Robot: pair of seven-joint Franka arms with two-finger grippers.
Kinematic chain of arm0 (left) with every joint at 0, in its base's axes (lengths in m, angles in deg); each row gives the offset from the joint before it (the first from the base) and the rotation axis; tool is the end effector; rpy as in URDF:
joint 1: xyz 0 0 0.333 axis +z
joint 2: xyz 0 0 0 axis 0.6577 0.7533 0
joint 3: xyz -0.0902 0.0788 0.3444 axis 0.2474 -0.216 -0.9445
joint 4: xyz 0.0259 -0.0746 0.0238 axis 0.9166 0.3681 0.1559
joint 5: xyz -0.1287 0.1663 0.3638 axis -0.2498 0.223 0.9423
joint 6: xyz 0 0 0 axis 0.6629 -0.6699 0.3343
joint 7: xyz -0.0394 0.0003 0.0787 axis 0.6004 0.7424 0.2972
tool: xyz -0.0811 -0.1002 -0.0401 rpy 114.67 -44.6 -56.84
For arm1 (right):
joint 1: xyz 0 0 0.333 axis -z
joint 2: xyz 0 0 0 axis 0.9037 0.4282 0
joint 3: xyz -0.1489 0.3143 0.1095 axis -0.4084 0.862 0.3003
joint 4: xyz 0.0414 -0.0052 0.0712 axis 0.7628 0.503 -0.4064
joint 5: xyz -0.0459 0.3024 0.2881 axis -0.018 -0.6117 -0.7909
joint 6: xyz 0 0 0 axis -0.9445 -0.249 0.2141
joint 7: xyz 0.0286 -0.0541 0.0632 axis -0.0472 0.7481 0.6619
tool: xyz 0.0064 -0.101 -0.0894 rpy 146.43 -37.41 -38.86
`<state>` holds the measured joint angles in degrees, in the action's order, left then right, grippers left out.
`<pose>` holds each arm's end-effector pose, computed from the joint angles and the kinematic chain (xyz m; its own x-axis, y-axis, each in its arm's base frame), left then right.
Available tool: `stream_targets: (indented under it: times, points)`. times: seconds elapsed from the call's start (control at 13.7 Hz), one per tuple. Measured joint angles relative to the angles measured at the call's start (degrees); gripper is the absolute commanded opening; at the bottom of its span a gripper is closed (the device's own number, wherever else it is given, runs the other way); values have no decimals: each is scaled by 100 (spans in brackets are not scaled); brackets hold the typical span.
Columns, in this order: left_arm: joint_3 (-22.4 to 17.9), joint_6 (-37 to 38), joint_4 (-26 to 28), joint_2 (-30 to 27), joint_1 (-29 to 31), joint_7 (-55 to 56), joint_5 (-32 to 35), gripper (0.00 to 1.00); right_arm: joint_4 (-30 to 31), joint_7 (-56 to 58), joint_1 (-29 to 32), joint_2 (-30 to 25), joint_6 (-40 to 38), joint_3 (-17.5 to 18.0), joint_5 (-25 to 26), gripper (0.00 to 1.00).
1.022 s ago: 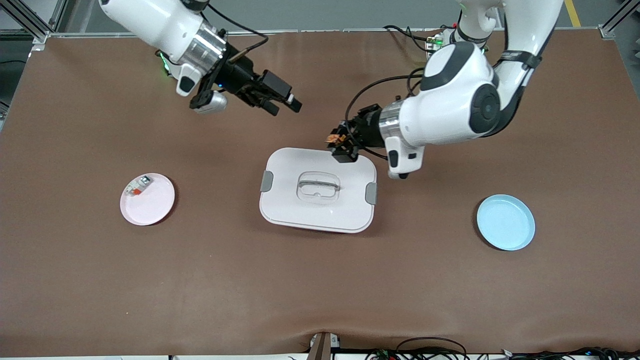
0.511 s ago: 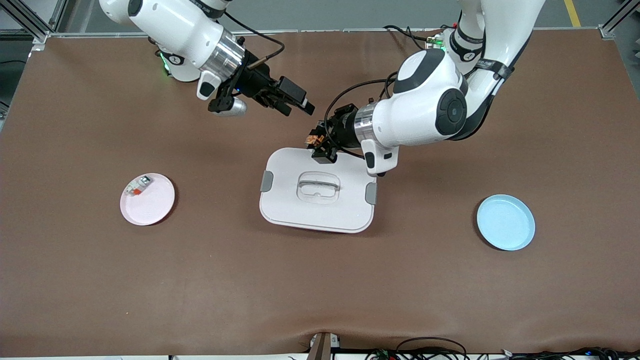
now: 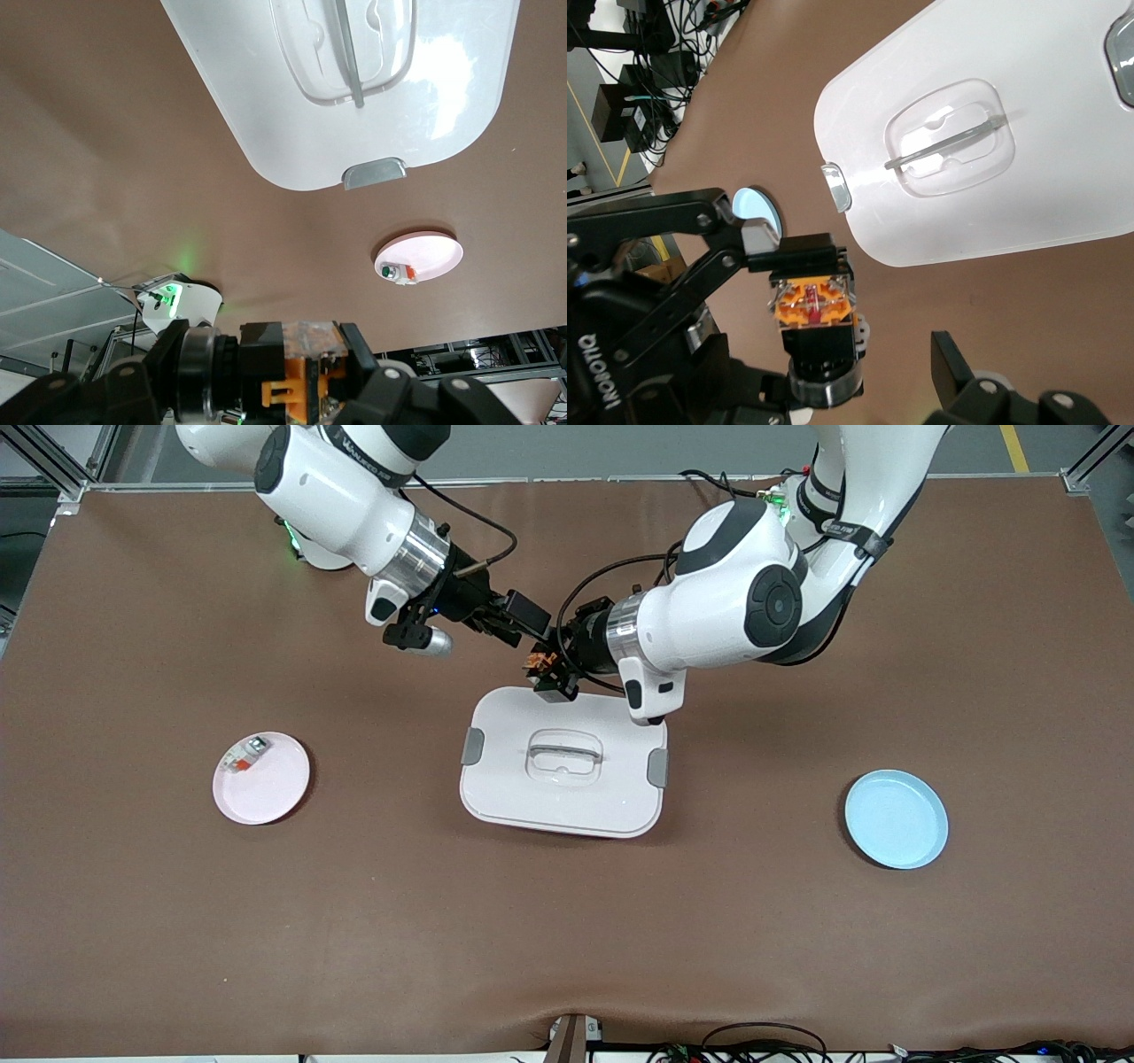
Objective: Transfer orange switch to right arm and place
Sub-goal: 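Hold the switch with the left gripper while the right gripper grasps it, then open the left gripper and withdraw it while the right gripper holds the switch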
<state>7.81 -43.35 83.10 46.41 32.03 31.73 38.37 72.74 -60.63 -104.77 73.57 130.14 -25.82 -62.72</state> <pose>0.5626 -0.4957 0.5062 0.3290 0.6657 -0.6698 0.9063 -0.4219 0.0258 0.4869 0.4148 0.5230 0.8907 -0.4118 -0.1927 -0.4333 -0.6401 -0.6344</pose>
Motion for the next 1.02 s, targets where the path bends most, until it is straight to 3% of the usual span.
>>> stream_targets:
  times: [0.51,0.95,1.02]
  points:
    - [0,-50,0,0,-40,3,0,0,-28,-11,-9,92,0,2,0,98]
    - [0,-57,-1,0,-41,3,0,0,-53,-15,-14,109,0,4,0,15]
    - [0,-57,0,3,-46,3,0,0,-79,-15,-17,111,19,7,0,6]
